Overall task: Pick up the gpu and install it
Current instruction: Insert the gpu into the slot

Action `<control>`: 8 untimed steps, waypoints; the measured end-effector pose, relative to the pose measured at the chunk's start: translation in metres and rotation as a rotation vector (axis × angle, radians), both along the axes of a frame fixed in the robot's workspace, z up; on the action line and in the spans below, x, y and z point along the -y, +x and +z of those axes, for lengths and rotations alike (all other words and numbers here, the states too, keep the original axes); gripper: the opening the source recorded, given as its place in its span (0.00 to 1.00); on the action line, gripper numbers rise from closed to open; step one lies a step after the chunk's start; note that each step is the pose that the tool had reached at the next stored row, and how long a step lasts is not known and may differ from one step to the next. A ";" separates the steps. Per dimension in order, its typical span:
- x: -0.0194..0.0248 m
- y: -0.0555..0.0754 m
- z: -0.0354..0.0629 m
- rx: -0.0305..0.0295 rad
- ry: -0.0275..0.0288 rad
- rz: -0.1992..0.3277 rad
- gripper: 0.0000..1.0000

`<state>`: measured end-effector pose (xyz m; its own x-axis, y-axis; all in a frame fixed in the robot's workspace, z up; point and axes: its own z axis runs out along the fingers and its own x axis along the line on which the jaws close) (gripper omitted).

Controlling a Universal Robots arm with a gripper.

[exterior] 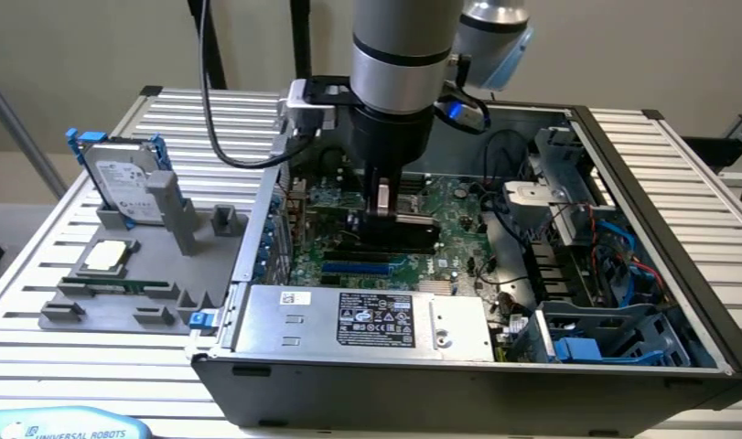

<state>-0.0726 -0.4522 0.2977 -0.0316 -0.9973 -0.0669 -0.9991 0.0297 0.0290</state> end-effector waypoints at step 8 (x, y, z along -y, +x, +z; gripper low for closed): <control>0.0020 -0.013 -0.0068 0.0305 -0.0004 0.001 0.27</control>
